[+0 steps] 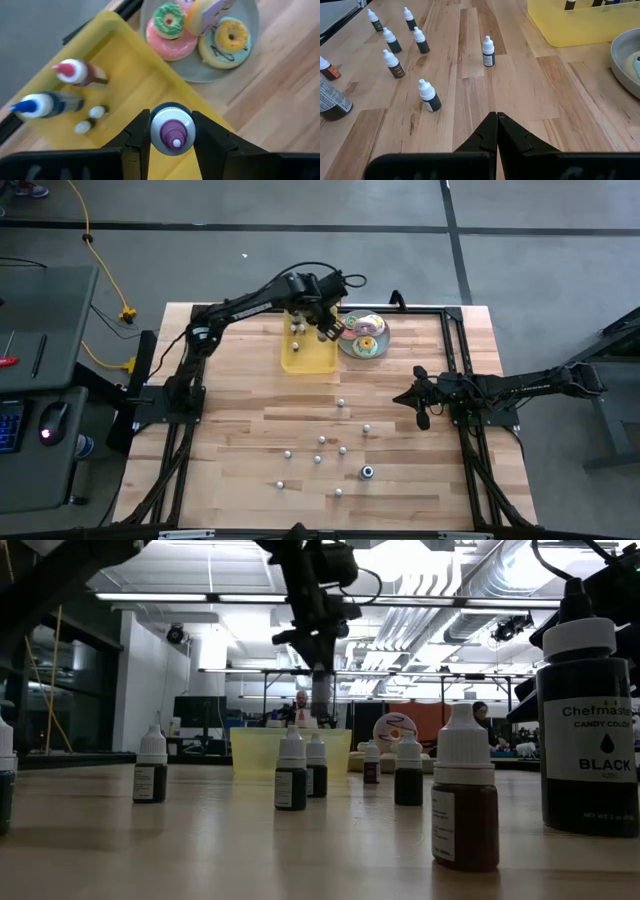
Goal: Pick & Place food coloring
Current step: Put the big purple food coloring bottle into the bin
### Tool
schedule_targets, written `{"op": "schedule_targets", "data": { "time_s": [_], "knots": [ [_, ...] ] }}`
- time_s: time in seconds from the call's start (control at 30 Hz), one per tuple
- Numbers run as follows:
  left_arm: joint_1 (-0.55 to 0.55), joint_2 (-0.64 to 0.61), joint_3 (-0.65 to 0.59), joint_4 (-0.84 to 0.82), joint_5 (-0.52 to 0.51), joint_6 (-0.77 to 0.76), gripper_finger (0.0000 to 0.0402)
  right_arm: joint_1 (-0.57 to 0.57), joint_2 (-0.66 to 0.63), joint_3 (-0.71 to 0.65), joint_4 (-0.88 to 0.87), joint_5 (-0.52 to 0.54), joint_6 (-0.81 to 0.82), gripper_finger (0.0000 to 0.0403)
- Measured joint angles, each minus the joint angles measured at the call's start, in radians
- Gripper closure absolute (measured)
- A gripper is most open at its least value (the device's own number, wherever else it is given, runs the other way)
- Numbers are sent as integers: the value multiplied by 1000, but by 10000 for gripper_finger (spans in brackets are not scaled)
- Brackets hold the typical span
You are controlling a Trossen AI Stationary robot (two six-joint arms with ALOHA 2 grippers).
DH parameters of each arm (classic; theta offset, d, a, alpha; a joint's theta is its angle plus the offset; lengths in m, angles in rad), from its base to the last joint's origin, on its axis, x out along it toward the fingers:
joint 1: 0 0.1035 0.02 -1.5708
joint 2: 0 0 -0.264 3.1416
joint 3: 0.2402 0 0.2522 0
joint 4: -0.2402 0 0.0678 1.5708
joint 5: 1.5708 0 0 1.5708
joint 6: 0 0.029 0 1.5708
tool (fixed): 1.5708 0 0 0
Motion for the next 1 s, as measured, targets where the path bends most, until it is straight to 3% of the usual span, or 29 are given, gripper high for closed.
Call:
{"op": "schedule_targets", "data": {
  "time_s": [0.67, 1.0],
  "knots": [
    [52, 104, 0, 175, -194, -202, 300, 0, 0, 0, 0, 0, 0, 402],
    [93, 159, -4, 201, -198, -157, 300, 0, 0, 0, 0, 0, 0, 402]
  ]
}}
